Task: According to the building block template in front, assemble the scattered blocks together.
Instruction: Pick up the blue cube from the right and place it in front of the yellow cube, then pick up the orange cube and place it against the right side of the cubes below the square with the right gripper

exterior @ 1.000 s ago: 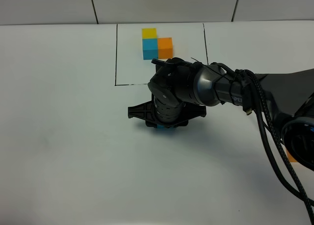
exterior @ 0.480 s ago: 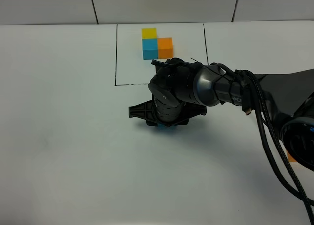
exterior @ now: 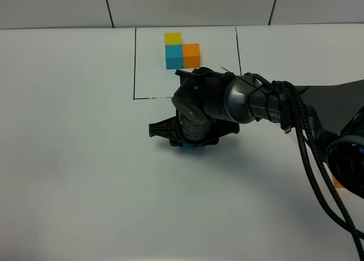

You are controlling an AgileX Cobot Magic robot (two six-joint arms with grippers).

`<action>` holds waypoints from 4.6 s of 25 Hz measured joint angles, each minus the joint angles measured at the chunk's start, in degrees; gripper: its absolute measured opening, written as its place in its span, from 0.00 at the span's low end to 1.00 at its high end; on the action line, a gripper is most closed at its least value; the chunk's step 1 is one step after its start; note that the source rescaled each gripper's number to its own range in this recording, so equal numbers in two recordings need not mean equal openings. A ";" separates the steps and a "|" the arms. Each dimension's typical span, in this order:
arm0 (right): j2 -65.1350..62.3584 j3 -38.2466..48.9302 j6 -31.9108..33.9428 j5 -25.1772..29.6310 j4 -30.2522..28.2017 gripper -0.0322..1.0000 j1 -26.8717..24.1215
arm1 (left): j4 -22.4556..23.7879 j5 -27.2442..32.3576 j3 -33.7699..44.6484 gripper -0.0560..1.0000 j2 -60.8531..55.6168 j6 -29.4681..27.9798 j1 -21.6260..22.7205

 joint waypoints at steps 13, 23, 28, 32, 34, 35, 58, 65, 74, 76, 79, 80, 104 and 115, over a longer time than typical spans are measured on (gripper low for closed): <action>0.05 0.00 -0.46 0.08 0.63 0.37 -0.10 | 0.00 0.00 0.00 0.61 0.00 0.00 0.00; -0.11 0.00 -3.41 0.00 0.25 0.80 -0.47 | 0.00 0.00 0.00 0.61 0.00 -0.13 0.00; -0.54 0.19 -4.58 0.93 0.65 0.88 -0.49 | 0.00 0.00 0.00 0.61 0.00 -0.13 0.00; -2.58 0.54 -5.36 2.08 1.50 0.88 -0.49 | 0.00 0.00 0.00 0.61 0.00 -0.13 0.00; -4.27 0.60 -6.35 2.49 2.55 0.88 -0.49 | 0.00 0.00 0.00 0.61 0.00 -0.13 0.00; -5.22 0.60 -6.97 2.61 3.29 0.88 -0.49 | 0.00 0.00 0.00 0.61 0.00 -0.13 0.00; -32.14 28.14 -22.97 1.55 6.63 0.87 -16.38 | 0.00 0.00 0.00 0.61 0.00 -0.07 0.00; -42.24 38.52 -26.91 2.02 6.63 0.87 -30.30 | 0.00 0.00 0.00 0.61 0.00 -0.07 0.00; -42.75 43.22 -42.50 0.72 10.74 0.87 -40.57 | 0.00 0.00 0.00 0.61 0.00 -0.07 0.00; -41.84 43.29 -45.31 0.04 11.71 0.87 -41.61 | 0.00 0.00 0.00 0.61 0.00 -0.07 0.00; -39.99 43.29 -48.80 -0.86 13.91 0.87 -42.67 | 0.00 0.00 0.00 0.61 0.00 -0.07 0.00; -39.21 43.29 -49.78 -1.17 14.77 0.87 -42.80 | 0.00 0.00 0.00 0.61 0.00 -0.07 0.00; -25.20 43.29 -51.44 -8.00 16.69 0.85 -42.79 | 0.00 0.00 0.00 0.61 0.00 0.05 0.00; -25.15 41.16 -50.76 -6.30 16.48 0.33 -42.79 | 0.00 0.00 0.00 0.61 0.00 0.05 0.00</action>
